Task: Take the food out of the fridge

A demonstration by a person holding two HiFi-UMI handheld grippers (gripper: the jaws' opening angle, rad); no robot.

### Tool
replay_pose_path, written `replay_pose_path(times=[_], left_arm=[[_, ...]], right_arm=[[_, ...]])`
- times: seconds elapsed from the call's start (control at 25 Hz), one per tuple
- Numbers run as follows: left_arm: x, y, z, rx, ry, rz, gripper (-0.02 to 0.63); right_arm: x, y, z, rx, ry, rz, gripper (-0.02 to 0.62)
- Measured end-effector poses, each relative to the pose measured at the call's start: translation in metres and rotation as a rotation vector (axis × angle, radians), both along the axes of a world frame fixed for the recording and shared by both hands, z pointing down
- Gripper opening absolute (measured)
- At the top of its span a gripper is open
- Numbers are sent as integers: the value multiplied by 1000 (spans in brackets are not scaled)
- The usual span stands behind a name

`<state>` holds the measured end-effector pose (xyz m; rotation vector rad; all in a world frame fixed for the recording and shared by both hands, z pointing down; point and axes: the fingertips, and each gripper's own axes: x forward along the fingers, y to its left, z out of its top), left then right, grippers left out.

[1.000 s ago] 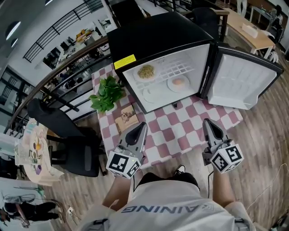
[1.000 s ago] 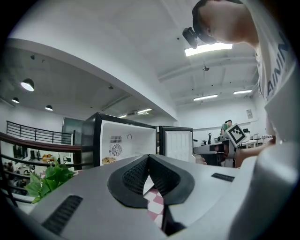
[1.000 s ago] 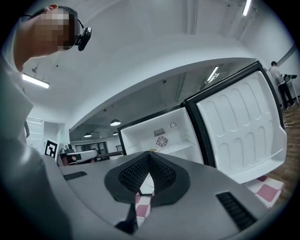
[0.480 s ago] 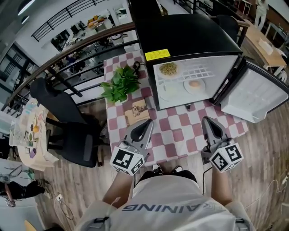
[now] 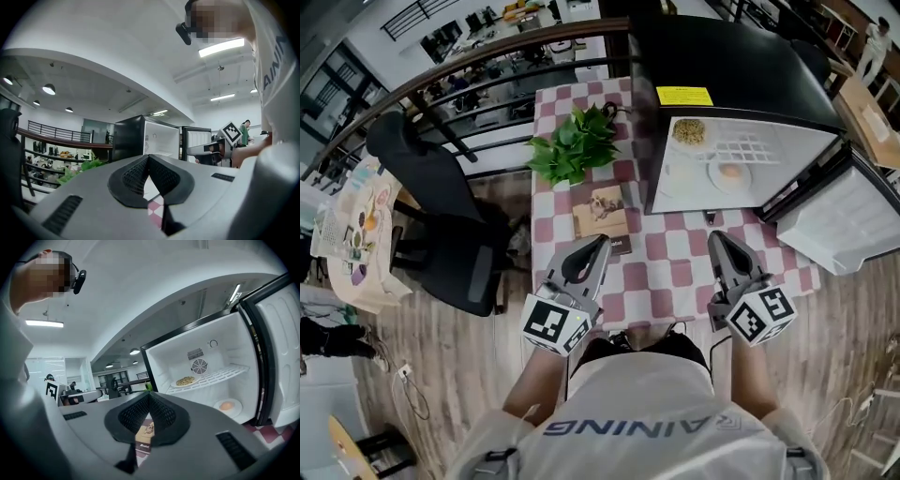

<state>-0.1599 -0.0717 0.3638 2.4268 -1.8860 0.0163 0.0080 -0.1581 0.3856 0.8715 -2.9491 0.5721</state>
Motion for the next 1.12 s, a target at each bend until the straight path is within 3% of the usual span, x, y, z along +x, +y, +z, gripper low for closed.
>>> replay_pose_path(times=[0.16,0.52,1.12], left_arm=[[7,-5,3,-21,0,-56,9],[45,-34,4,-32,-9,-83,9],[48,-45,12,-51,-2,-90,9]], right_arm=[[8,-19,7,-28,-1,-27,20],[54,-59,23,-126,7,10,19],[26,-100,14,-213,-89,8,21]])
